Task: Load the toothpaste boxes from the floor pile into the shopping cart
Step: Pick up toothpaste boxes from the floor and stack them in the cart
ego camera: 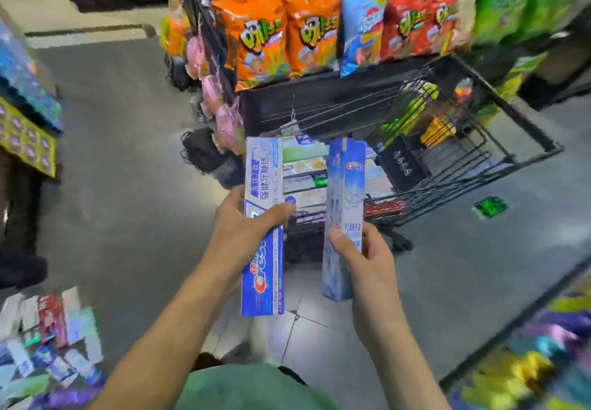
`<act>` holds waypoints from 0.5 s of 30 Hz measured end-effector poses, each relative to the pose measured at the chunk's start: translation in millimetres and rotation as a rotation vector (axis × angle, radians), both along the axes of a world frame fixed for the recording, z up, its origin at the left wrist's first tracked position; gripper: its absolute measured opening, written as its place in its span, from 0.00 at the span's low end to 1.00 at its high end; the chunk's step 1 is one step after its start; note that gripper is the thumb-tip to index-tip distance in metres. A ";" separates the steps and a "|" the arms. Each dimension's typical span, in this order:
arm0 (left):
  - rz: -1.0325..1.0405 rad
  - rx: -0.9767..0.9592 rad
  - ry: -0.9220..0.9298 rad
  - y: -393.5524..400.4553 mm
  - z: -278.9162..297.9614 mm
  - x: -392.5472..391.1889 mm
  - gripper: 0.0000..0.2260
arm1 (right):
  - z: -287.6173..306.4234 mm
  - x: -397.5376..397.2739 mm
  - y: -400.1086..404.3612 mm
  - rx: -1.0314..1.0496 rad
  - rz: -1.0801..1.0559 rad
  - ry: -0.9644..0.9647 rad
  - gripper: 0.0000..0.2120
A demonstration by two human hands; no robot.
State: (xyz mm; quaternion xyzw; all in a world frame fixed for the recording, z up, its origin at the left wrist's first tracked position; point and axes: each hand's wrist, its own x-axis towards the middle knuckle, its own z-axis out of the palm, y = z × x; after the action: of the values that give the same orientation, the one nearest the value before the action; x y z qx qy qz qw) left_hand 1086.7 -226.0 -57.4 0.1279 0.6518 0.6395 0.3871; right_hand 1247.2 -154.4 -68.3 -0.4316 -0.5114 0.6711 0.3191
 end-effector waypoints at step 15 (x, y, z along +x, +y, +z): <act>-0.268 -0.170 0.332 187.7 -53.9 -8.6 0.16 | -24.6 28.2 173.4 0.062 -0.093 -0.184 0.10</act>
State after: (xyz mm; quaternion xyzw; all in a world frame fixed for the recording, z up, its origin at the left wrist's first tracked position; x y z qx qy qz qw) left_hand 1078.1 -38.3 -111.3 0.2839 0.7354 0.4951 0.3654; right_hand 1275.4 19.0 -92.9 -0.5049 -0.5384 0.5967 0.3148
